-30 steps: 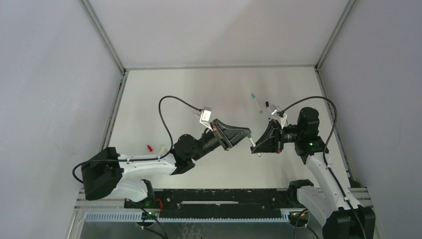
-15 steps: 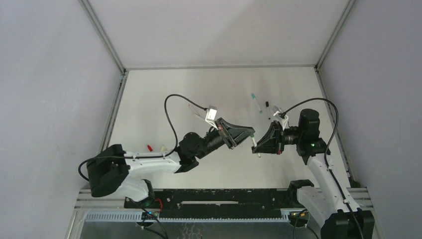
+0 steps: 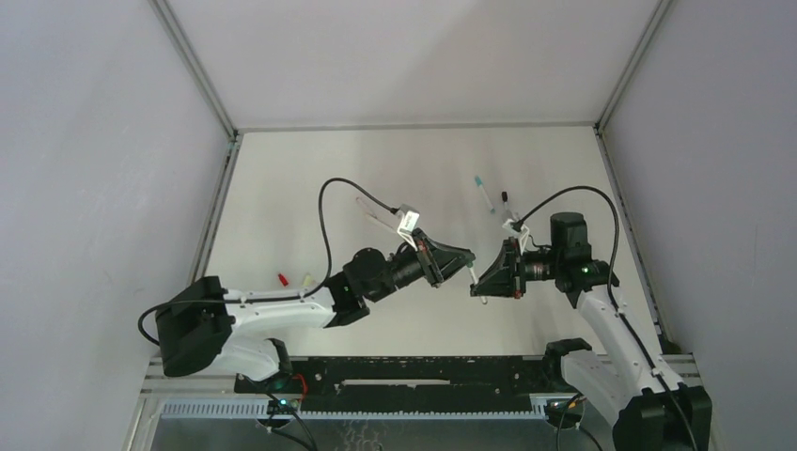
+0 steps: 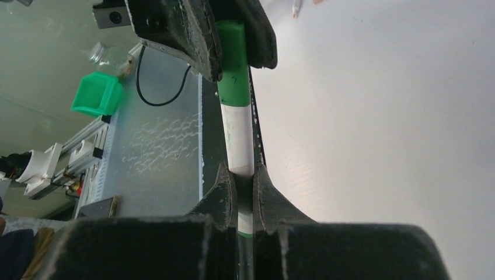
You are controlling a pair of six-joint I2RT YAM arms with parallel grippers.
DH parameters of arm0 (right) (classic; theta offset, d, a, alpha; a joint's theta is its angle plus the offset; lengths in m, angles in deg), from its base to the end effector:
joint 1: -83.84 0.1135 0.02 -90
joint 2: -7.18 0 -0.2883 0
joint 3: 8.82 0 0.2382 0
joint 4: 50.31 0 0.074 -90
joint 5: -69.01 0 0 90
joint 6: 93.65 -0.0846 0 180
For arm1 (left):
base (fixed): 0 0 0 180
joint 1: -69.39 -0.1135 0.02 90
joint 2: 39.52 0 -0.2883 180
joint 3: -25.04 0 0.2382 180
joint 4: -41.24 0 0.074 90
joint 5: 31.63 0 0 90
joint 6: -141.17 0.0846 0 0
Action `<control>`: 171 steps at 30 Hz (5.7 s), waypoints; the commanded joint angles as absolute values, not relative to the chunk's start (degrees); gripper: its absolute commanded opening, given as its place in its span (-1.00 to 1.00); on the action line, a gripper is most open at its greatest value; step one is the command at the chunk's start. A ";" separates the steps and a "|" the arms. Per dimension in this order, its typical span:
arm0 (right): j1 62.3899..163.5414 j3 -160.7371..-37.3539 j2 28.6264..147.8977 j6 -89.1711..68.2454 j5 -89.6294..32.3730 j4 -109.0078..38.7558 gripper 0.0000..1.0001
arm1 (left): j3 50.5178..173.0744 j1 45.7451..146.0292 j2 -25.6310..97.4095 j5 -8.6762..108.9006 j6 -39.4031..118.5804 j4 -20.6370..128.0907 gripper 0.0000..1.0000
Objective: Insert the pens into the pen caps
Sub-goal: Press the pen cap onto the pen, then place the pen at the center of the board, then move the pen to the center of the board.
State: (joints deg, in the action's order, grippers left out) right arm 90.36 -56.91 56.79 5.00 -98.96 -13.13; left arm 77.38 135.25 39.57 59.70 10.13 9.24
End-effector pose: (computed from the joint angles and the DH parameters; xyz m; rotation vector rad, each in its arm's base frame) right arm 0.1325 0.0984 0.2695 -0.9402 1.7085 1.4547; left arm 0.1392 -0.3059 0.3039 0.3380 1.6348 -1.4583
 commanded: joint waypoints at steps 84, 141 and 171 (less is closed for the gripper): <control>84.30 -92.22 95.36 7.72 -50.96 -6.80 -0.19 | 56.39 131.40 -6.45 76.42 14.95 46.83 0.73; 95.78 -79.90 75.07 34.76 -71.70 -0.18 0.37 | 77.07 102.43 30.44 67.77 6.21 47.40 0.93; 98.25 -79.84 74.59 35.63 -68.36 -0.21 0.36 | 124.27 102.17 73.16 82.27 -4.82 90.24 0.23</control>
State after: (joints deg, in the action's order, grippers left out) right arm 97.75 -80.01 74.99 34.66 -68.52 0.79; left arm 120.16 102.56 71.29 80.72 -4.08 86.38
